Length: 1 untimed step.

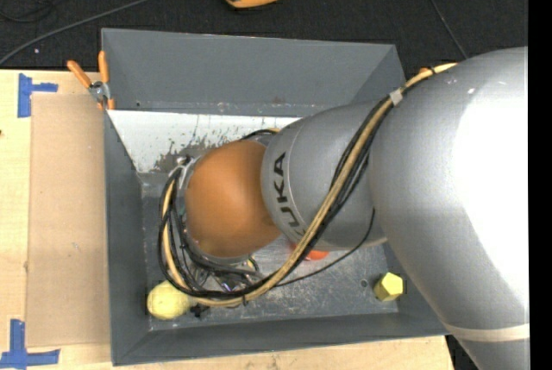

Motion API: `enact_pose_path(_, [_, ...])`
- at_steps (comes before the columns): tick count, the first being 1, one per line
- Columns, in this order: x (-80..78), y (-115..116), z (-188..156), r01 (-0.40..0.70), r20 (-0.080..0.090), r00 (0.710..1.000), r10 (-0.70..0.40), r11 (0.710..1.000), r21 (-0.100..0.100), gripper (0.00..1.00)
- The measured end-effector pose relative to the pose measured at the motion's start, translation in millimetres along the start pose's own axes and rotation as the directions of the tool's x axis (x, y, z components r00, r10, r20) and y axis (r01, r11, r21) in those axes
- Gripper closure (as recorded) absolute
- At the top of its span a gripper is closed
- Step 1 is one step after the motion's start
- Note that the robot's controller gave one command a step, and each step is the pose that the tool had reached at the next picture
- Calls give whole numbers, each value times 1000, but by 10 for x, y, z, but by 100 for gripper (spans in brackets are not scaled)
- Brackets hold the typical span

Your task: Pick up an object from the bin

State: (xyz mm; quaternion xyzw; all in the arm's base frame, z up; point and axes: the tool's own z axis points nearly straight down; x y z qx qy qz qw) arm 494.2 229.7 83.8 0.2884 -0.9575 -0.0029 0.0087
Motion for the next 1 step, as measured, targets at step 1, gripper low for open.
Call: enact_pose_path(1, [132,182,79,63,-1,998,-63,998,0,100])
